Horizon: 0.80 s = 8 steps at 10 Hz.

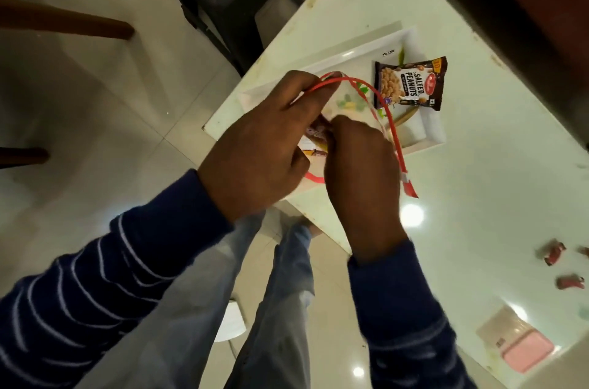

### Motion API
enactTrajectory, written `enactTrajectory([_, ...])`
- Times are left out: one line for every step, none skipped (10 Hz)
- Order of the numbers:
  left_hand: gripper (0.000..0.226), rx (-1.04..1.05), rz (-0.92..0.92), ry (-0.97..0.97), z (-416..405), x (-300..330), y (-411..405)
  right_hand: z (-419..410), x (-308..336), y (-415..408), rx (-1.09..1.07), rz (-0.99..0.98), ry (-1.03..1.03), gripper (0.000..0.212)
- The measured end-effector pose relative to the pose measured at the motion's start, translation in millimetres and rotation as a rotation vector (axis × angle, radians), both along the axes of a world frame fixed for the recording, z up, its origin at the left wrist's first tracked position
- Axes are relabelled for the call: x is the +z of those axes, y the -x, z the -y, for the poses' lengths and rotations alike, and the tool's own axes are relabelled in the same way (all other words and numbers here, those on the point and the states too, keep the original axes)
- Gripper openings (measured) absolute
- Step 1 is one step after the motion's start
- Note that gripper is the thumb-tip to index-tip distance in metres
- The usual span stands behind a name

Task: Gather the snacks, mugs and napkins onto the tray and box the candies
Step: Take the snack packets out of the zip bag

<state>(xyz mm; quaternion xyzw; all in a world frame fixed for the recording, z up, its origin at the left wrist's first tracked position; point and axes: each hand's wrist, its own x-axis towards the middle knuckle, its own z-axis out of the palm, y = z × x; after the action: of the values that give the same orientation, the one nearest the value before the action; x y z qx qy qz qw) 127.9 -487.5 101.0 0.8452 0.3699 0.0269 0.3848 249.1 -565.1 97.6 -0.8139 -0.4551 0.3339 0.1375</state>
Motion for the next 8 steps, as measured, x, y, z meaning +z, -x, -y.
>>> enactTrajectory([0.079,-0.021,-0.057,-0.065,-11,0,-2,36,43,-16,-0.119,0.13,-0.245,0.017])
enactTrajectory([0.08,-0.021,-0.093,-0.083,-16,0,-5,54,59,-35,-0.306,0.035,-0.329,0.019])
enactTrajectory([0.078,-0.014,-0.125,-0.125,-18,0,-5,77,55,-88,-0.466,-0.273,-0.32,0.017])
enactTrajectory([0.078,-0.02,-0.135,-0.153,-16,1,-5,84,40,-116,-0.606,-0.333,-0.335,0.022])
enactTrajectory([0.078,-0.035,-0.177,-0.186,-11,1,-5,87,-5,-149,-0.67,-0.297,-0.239,0.024])
enactTrajectory([0.078,-0.034,-0.175,-0.17,-9,-1,-5,85,-46,-162,-0.573,-0.302,-0.09,0.025])
enactTrajectory([0.076,-0.021,-0.128,-0.131,-8,-5,-4,75,-101,-177,-0.467,-0.377,0.068,0.03])
enactTrajectory([0.075,-0.011,-0.077,-0.104,-7,-7,-4,68,-129,-181,-0.436,-0.376,0.133,0.032])
